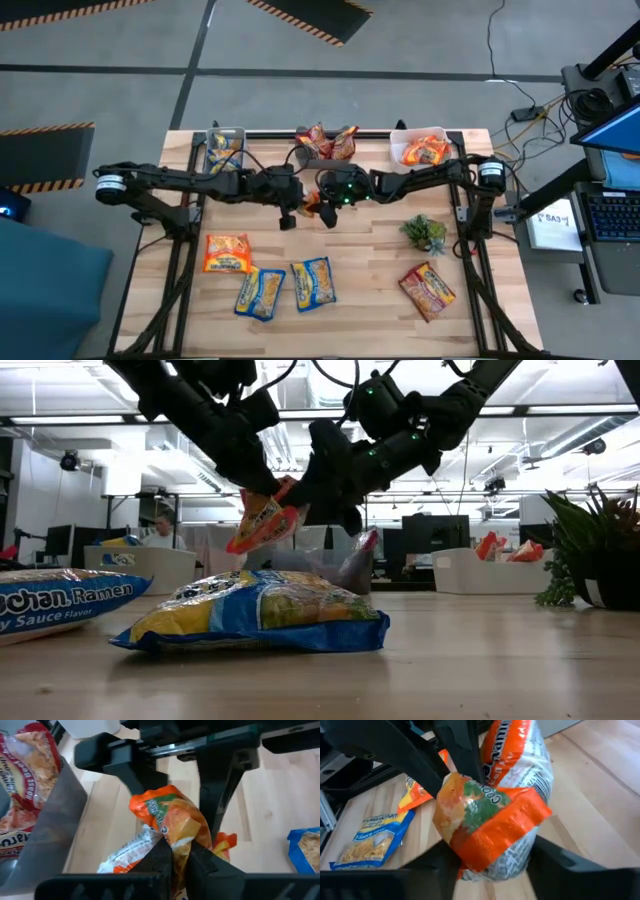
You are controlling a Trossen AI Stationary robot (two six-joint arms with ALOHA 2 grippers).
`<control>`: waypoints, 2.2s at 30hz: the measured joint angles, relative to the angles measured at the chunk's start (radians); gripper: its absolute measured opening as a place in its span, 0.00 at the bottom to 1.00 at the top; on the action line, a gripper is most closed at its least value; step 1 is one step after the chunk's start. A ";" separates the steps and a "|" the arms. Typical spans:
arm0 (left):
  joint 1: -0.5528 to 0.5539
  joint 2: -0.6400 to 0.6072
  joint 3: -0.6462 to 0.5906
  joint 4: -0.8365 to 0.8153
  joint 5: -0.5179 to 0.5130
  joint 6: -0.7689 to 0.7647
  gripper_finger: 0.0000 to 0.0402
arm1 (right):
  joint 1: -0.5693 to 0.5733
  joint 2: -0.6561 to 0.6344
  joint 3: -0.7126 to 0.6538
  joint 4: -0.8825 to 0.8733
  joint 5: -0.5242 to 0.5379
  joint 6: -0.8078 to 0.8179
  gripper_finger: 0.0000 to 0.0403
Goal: Sort Maruchan noodles
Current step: Put the orange noodle pack into the white bin, then put the blue noodle pack into the gray bin
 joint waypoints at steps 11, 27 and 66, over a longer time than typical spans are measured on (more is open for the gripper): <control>-0.002 -0.057 0.132 -0.201 -0.050 0.111 0.24 | -0.074 -0.119 0.004 -0.241 0.015 -0.005 0.06; -0.007 -0.240 0.182 -0.393 -0.047 0.075 0.40 | -0.407 -0.440 0.134 -1.336 0.507 0.069 0.04; -0.168 0.270 -0.010 0.180 0.492 -0.173 0.57 | -0.058 -0.614 0.019 -1.005 0.527 0.125 0.53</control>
